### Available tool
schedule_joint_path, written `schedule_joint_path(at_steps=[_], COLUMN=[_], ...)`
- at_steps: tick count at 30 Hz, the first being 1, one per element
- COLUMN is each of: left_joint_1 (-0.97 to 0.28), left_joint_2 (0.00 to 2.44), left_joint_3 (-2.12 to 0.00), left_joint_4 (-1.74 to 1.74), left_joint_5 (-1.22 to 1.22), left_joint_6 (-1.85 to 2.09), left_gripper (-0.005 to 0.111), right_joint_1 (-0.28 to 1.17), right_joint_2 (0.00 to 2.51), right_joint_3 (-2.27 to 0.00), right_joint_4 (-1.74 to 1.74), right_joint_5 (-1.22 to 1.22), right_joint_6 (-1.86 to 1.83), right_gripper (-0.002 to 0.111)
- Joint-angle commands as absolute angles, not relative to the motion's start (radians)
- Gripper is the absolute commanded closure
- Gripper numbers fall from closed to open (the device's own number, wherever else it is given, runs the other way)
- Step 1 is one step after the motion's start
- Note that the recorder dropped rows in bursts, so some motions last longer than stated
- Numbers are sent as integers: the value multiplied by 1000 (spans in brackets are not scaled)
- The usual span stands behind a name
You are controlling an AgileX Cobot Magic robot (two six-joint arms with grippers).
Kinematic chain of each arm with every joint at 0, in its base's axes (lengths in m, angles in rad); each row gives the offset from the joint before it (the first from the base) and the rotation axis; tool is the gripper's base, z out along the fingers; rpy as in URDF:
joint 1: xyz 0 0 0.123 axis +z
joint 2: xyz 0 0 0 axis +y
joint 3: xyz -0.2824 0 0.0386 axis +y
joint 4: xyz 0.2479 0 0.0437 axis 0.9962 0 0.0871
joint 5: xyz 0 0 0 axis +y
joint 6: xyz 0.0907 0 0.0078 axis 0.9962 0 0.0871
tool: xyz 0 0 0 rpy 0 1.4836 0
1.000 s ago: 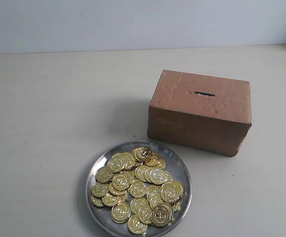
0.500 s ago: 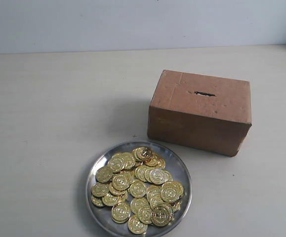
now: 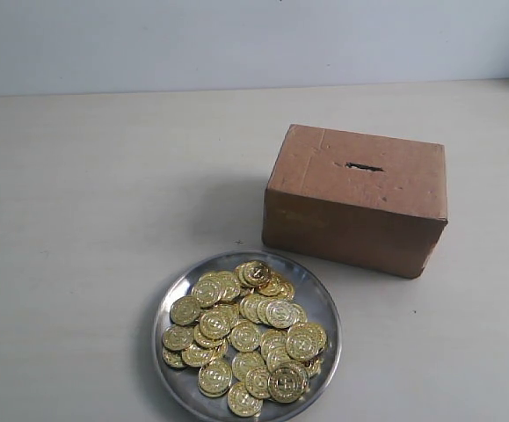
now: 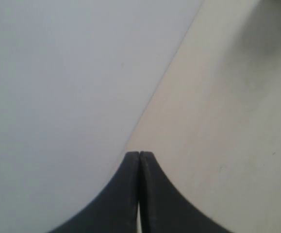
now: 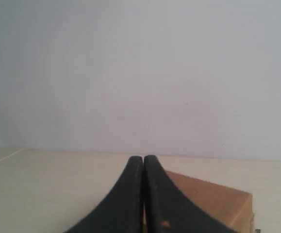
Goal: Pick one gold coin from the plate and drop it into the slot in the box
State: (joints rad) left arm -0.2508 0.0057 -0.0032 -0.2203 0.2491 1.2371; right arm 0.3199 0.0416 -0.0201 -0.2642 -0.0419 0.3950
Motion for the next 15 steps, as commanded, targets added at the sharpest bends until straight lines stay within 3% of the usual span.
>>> schedule_joint_path(at_steps=[1,9,15], left_joint_1=[-147,-8,0], left_joint_2=[0,0,0], left_joint_3=[0,0,0], left_joint_4=[-228,-228,-226], left_joint_5=[255,255,257], left_joint_6=[1226,1226,1226], left_gripper=[107,107,107], right_joint_1=[172,-117,-117], right_joint_2=[0,0,0], right_joint_3=[-17,-17,-17], right_joint_4=[-262,-265,-263], right_joint_5=[-57,-48,-48], right_joint_6=[393,393,393], right_gripper=[108,108,108])
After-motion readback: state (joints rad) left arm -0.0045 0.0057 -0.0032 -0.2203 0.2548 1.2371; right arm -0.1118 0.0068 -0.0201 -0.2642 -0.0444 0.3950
